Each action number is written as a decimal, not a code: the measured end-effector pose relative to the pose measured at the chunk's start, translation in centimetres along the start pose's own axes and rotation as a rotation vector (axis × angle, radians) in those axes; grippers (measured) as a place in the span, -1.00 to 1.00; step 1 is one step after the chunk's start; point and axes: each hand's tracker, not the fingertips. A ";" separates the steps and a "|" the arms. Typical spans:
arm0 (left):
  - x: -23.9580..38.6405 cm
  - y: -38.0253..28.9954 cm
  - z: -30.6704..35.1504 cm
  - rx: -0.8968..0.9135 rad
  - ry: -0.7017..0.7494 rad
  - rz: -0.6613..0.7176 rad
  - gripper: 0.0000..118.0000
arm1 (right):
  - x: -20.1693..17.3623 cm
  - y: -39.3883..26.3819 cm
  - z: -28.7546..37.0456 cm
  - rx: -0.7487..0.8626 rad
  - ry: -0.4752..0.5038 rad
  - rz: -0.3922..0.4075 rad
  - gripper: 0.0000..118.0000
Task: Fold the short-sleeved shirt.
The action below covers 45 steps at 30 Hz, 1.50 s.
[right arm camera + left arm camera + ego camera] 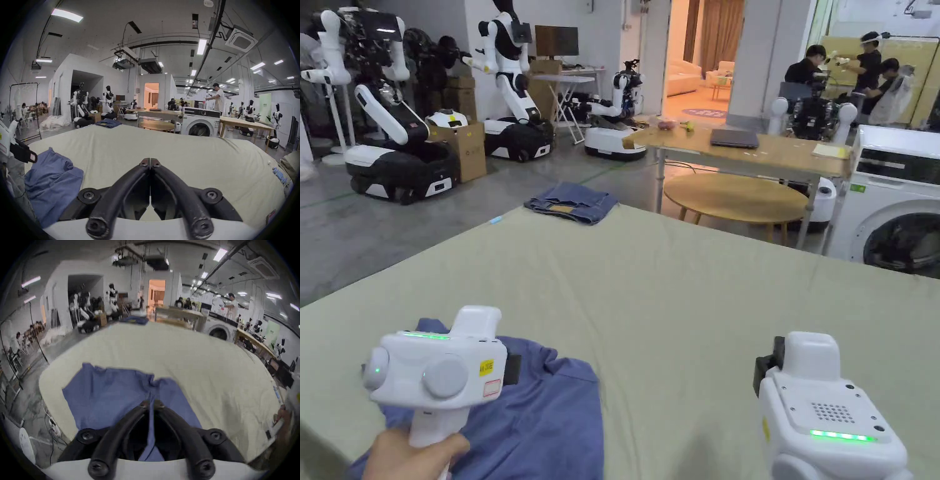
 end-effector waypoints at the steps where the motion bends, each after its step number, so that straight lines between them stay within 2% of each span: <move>1: -0.3 -0.2 -0.8 -0.030 -0.014 0.005 -0.54 | -0.1 -0.2 -0.1 -0.006 0.004 0.007 -1.00; 2: -0.6 -0.2 -1.5 -0.060 -0.035 0.021 -0.20 | -0.2 -0.3 -0.2 -0.012 0.008 0.014 -1.00; 3: -0.9 -0.3 -2.3 -0.108 -0.049 0.045 0.22 | -0.1 -0.4 -0.2 -0.019 0.012 0.021 -1.00; 4: -1.0 -0.4 -3.0 -0.144 -0.052 0.051 0.30 | 0.0 -0.6 -0.4 -0.025 0.017 0.026 -1.00; 7: -1.0 -0.6 -5.1 -0.181 -0.054 0.072 0.42 | 0.6 -0.9 -0.6 -0.042 0.008 0.035 -1.00; 11: -0.8 -1.4 -9.1 -0.285 -0.015 0.085 0.42 | 1.6 -1.4 -0.8 -0.067 -0.006 0.027 -1.00; 14: -0.6 -3.1 -12.5 -0.393 0.005 0.005 0.41 | 2.3 -1.8 -1.0 -0.081 -0.022 0.031 -1.00; 16: 0.2 -3.3 -11.2 -0.286 0.017 -0.090 0.41 | 2.9 -2.0 -0.9 -0.089 -0.029 0.021 -1.00; 17: 0.5 -3.1 -11.1 -0.295 0.028 -0.103 0.33 | 3.1 -2.1 -0.9 -0.091 -0.033 0.014 -1.00; 19: 0.6 -3.0 -10.7 -0.293 0.005 -0.053 -0.06 | 3.5 -2.4 -0.9 -0.095 -0.044 -0.004 -1.00; 20: 0.6 -3.1 -10.1 -0.289 0.004 -0.048 -0.29 | 3.7 -2.5 -0.9 -0.102 -0.045 -0.012 -1.00; 21: 0.7 -3.0 -10.0 -0.288 0.007 -0.052 -0.63 | 3.8 -2.7 -1.0 -0.111 -0.044 -0.024 -1.00; 22: 0.7 -2.9 -9.9 -0.285 -0.021 -0.067 -0.85 | 3.9 -2.8 -1.1 -0.121 -0.039 -0.031 -1.00; 26: 0.9 -3.1 -9.5 -0.264 -0.019 -0.119 -0.90 | 4.2 -3.5 -0.8 -0.133 -0.046 -0.032 -1.00; 30: 0.3 -2.0 -8.0 -0.169 -0.084 0.034 -0.91 | 4.9 -3.3 -0.3 -0.133 -0.058 -0.049 -1.00; 33: 1.8 -0.1 -5.9 -0.073 -0.099 -0.054 -0.91 | 5.7 -2.8 0.3 -0.116 -0.073 -0.049 -1.00; 36: 3.4 2.6 -4.1 -0.006 -0.158 -0.031 -0.91 | 6.7 -2.3 0.8 -0.096 -0.091 -0.043 -1.00; 40: 7.4 7.3 -1.3 0.119 -0.205 -0.086 -0.91 | 8.3 -1.4 2.1 -0.071 -0.120 -0.035 -1.00; 45: 13.5 12.7 0.6 0.177 -0.301 -0.148 -0.91 | 11.0 -0.6 3.9 -0.042 -0.174 -0.040 -1.00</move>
